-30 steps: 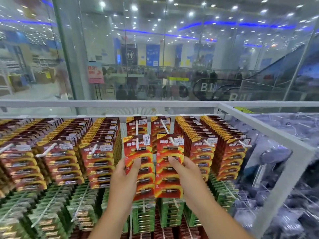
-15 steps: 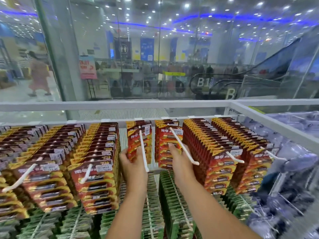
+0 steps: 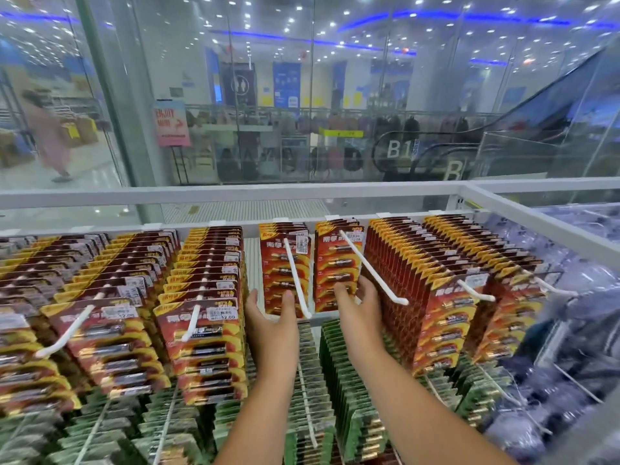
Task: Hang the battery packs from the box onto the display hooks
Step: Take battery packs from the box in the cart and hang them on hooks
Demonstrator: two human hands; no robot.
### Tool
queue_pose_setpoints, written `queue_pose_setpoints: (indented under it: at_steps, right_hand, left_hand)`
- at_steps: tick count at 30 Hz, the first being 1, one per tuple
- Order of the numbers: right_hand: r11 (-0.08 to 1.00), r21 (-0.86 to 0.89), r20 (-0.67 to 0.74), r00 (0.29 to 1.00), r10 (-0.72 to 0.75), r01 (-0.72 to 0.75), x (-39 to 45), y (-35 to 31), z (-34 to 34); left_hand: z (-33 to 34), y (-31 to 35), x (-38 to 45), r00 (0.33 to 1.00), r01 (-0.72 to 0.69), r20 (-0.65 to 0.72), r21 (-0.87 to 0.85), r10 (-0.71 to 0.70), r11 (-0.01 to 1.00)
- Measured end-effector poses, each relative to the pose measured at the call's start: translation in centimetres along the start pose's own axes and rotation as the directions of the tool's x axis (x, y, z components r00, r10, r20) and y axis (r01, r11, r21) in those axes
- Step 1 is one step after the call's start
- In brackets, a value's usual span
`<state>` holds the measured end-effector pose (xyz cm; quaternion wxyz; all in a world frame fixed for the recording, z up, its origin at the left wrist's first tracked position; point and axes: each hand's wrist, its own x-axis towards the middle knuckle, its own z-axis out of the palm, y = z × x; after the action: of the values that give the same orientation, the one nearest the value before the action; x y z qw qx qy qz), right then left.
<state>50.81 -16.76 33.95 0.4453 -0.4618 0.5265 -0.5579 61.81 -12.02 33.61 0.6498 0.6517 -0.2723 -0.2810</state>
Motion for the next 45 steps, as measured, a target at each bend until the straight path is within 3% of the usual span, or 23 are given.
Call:
queue_pose_setpoints:
  at_steps: [5, 10, 14, 21, 28, 33, 40, 45]
  right_hand:
    - [0.998, -0.064, 0.080, 0.996, 0.030, -0.025, -4.1, 0.8, -1.5]
    - [0.999, -0.053, 0.185, 0.983, 0.022, -0.012, -8.8, 1.2, -4.8]
    - [0.996, -0.036, 0.189, 0.978, 0.083, -0.078, -11.8, 2.8, -9.9]
    - [0.988, -0.089, 0.009, 0.992, 0.128, -0.127, -16.1, 5.9, -22.7]
    - [0.957, -0.140, -0.218, 0.950, 0.222, -0.256, -19.0, 8.1, -38.2]
    - [0.922, -0.175, -0.280, 0.915, 0.290, -0.345, -20.2, 10.7, -48.9]
    - [0.838, -0.139, -0.295, 0.830, 0.474, -0.528, -19.3, 16.5, -61.3]
    - [0.756, -0.204, -0.299, 0.775, 0.557, -0.622, -17.7, 21.6, -66.4]
  left_hand:
    - [-2.4, -2.0, -3.8, 0.975, -0.062, 0.221, 0.172, 0.023, 0.983]
    - [-5.3, -2.3, -7.3, 0.952, -0.072, 0.303, 0.113, 0.035, 0.991]
    - [-5.3, -2.2, -11.3, 0.910, -0.053, 0.414, 0.093, 0.010, 0.994]
    - [-0.8, -4.6, -18.5, 0.786, -0.009, 0.613, 0.131, -0.074, 0.991]
    - [7.0, -8.7, -27.3, 0.632, -0.027, 0.759, 0.227, -0.160, 0.973]
    - [13.0, -11.7, -34.0, 0.576, -0.062, 0.788, 0.307, -0.217, 0.950]
    - [19.9, -16.9, -43.6, 0.581, -0.091, 0.745, 0.461, -0.329, 0.883]
    - [23.4, -21.8, -47.1, 0.599, -0.109, 0.691, 0.571, -0.405, 0.814]
